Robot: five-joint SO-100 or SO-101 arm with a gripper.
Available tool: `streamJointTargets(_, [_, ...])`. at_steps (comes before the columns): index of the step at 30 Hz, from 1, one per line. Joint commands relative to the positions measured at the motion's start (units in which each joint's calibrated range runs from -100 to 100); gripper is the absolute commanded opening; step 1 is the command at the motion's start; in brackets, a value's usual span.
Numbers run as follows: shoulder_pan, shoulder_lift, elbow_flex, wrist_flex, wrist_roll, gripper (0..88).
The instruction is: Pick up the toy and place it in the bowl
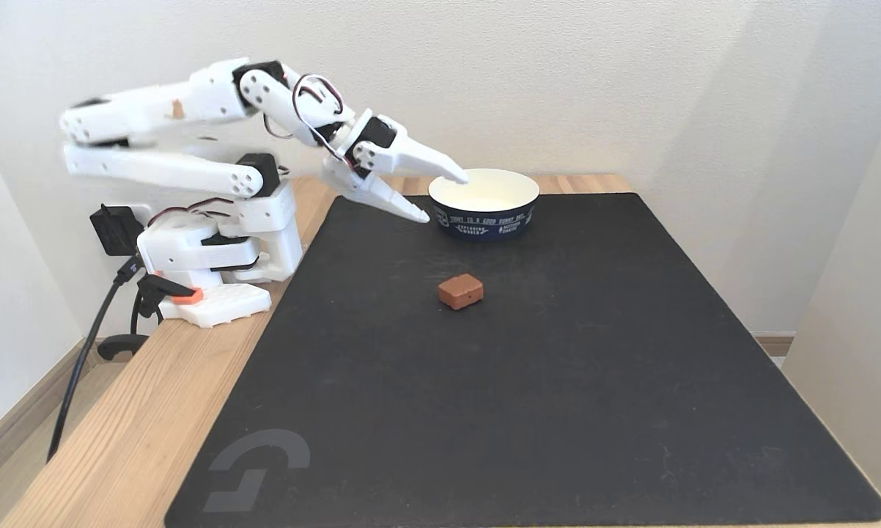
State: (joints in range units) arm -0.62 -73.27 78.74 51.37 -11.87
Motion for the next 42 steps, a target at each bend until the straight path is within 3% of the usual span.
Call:
streamJointTargets(1, [0.33,25.38,-20.56,1.72,-3.63,31.5])
streamJointTargets(8, [6.19,56.14,-43.01,11.12,-8.8,31.5])
streamJointTargets(11, [7.27,60.89,-47.24,13.4,-9.48,31.5])
streamJointTargets(42, [7.27,79.07,-56.26,11.37,-16.11,30.7])
